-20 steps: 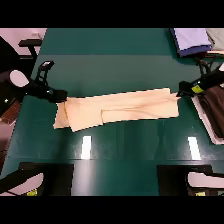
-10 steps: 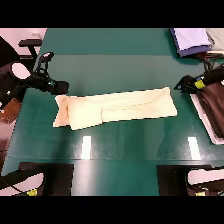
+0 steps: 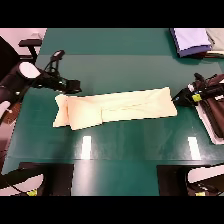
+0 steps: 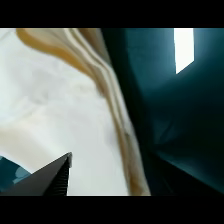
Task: Fold the shirts.
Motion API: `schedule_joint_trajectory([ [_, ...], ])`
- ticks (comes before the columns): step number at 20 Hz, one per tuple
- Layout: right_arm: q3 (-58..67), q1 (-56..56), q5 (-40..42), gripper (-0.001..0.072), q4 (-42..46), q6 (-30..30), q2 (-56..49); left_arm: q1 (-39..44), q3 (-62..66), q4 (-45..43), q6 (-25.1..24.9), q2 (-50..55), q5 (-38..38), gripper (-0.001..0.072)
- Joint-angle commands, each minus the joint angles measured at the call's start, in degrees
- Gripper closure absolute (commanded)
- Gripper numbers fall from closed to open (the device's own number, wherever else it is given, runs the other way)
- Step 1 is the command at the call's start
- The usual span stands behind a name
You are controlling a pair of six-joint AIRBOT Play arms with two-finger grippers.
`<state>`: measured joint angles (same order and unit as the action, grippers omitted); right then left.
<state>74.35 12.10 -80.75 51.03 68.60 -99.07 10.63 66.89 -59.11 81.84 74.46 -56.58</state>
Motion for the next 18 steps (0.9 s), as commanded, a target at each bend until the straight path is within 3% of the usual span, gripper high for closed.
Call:
schedule_joint_trajectory([
  [1,1.5,-3.8,0.8,0.0236,-0.5,-0.8,-3.6,5.6,0.0,1.1,2.3,2.8,4.4,0.0681],
  [3,3.8,-6.4,-0.5,0.0486,-0.5,-0.8,-4.9,8.7,0.7,1.6,2.4,5.4,6.1,0.0681],
  [4,4.8,-7.2,-1.2,0.0657,-0.5,-1.2,-5.0,10.1,1.5,2.0,2.4,6.9,6.4,0.0681],
  [5,6.1,-7.8,-2.4,0.0693,-0.5,-1.2,-4.3,11.4,2.6,2.9,2.4,8.7,6.6,0.0681],
  [9,11.8,-8.0,-4.5,0.0694,-1.8,0.5,3.4,15.5,9.6,3.9,2.4,17.1,6.5,0.0681],
  [14,17.8,-9.9,-4.5,0.0695,-15.8,2.6,13.1,19.1,16.8,4.5,2.8,26.0,6.0,0.0681],
  [18,22.4,-16.3,-4.3,0.0694,-17.0,4.3,15.8,20.7,20.7,7.0,2.8,30.7,6.3,0.0681],
])
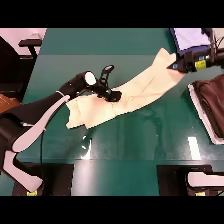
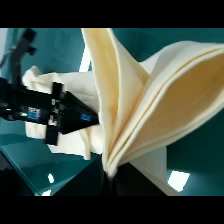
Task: Fold the shirts.
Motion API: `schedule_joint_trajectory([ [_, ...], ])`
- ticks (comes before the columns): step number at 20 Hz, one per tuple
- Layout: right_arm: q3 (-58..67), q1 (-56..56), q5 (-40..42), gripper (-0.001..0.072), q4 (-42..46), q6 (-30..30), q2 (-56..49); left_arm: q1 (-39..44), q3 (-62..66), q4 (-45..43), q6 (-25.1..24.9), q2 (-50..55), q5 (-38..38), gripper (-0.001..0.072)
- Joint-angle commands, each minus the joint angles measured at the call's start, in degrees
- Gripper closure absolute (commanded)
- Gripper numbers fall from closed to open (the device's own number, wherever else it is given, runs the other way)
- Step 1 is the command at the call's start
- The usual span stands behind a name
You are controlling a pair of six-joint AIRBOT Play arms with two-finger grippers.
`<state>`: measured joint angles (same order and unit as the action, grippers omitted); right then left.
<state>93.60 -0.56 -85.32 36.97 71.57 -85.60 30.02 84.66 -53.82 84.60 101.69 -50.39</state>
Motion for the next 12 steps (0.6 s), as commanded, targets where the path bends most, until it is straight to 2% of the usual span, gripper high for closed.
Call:
schedule_joint_trajectory([
  [1,4.4,-5.5,0.3,0.0694,-2.9,2.1,2.4,1.7,3.9,1.8,0.0,4.3,0.2,0.0681],
  [9,8.9,-18.1,4.7,0.0694,-3.0,2.6,2.4,2.4,4.9,0.1,1.2,5.9,1.8,0.0682],
  [12,8.9,-20.8,6.3,0.0694,-2.9,2.5,2.4,-0.3,6.7,-0.2,2.3,4.3,-1.1,0.0682],
])
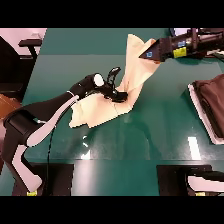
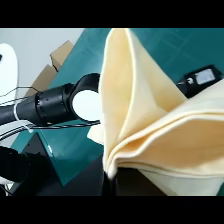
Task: Fold the shirts.
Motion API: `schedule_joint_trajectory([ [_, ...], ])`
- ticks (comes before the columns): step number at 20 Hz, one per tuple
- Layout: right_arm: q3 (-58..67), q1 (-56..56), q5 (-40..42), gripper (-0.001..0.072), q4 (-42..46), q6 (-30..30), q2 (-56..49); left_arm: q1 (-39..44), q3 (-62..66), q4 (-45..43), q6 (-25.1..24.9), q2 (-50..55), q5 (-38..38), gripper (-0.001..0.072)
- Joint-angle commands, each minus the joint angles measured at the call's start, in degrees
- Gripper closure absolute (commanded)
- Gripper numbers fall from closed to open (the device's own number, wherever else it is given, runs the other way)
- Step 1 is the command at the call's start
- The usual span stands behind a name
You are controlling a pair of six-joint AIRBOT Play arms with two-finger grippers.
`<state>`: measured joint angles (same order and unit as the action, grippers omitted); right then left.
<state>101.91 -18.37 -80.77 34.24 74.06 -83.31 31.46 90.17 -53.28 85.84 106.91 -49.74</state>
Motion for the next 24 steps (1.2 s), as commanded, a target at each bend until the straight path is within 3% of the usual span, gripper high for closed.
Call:
schedule_joint_trajectory([
  [1,0.5,-3.7,1.9,0.0694,-0.2,0.0,0.1,-3.5,1.7,-1.0,0.9,-2.9,-3.1,0.0682],
  [6,0.5,-11.8,5.1,0.0694,-0.2,-1.1,-1.5,-15.8,1.7,-11.4,0.7,-18.5,-8.7,0.0681],
  [10,0.6,-25.3,13.6,0.0691,-0.1,-4.7,-9.2,-26.2,1.7,-18.9,0.7,-31.8,-10.4,0.0681],
  [11,0.6,-28.5,15.8,0.0638,-0.1,-6.0,-11.6,-28.3,1.7,-20.1,0.7,-34.3,-10.8,0.0681],
  [12,0.6,-30.7,17.3,0.0481,0.0,-7.6,-13.6,-30.1,1.7,-20.9,0.7,-36.4,-11.4,0.0680],
  [14,0.6,-33.2,18.4,0.0093,0.5,-8.9,-16.4,-32.7,1.7,-21.4,0.7,-39.0,-12.9,0.0680],
  [15,0.6,-33.2,17.4,0.0033,1.0,-9.0,-17.4,-33.4,1.7,-21.4,0.7,-39.5,-13.6,0.0681],
  [19,-0.2,-27.1,9.5,0.0087,11.7,-5.0,-17.2,-34.1,1.7,-21.3,0.7,-39.7,-15.8,0.0680],
  [24,-14.8,-11.1,9.4,0.0086,17.0,0.0,-11.1,-34.1,1.7,-21.1,0.7,-39.6,-17.2,0.0680],
])
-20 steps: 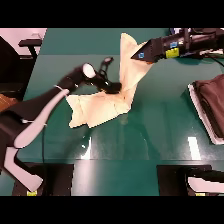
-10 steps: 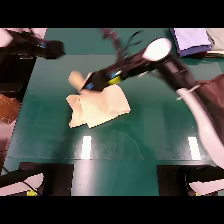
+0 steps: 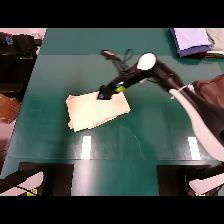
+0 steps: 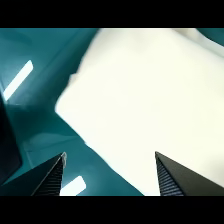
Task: Fold the shirts.
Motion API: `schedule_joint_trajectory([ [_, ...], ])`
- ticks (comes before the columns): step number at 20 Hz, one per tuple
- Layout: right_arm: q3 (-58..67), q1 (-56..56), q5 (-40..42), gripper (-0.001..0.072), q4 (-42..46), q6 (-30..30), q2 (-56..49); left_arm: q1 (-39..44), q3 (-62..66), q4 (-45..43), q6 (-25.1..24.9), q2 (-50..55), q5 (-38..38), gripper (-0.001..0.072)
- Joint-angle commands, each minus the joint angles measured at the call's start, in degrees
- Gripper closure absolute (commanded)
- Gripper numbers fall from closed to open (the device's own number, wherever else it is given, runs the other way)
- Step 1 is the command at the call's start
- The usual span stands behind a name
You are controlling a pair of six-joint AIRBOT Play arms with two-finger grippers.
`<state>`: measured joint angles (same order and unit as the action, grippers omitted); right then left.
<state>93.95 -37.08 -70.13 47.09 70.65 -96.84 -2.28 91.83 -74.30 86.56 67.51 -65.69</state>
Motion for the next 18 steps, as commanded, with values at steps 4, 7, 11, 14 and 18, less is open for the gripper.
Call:
schedule_joint_trajectory([
  [4,-15.2,18.2,0.0,0.0070,0.6,3.9,1.3,-0.3,0.0,1.1,-0.1,-0.2,-1.3,0.0681],
  [7,-15.0,19.2,-0.4,0.0071,-1.6,3.9,-2.7,-0.3,-0.2,2.1,-0.1,0.1,-1.1,0.0681],
  [11,-8.7,15.2,-0.9,0.0072,-6.4,3.9,-9.7,-0.3,-1.3,2.8,-0.1,0.2,-0.8,0.0680],
  [14,-2.9,10.9,-2.4,0.0076,-10.3,3.9,-15.6,-0.3,-1.4,3.0,-0.7,0.2,-1.0,0.0680],
  [18,4.9,5.4,-5.9,0.0377,-11.4,3.8,-21.7,-0.3,-1.4,6.1,-1.5,0.2,-1.0,0.0681],
])
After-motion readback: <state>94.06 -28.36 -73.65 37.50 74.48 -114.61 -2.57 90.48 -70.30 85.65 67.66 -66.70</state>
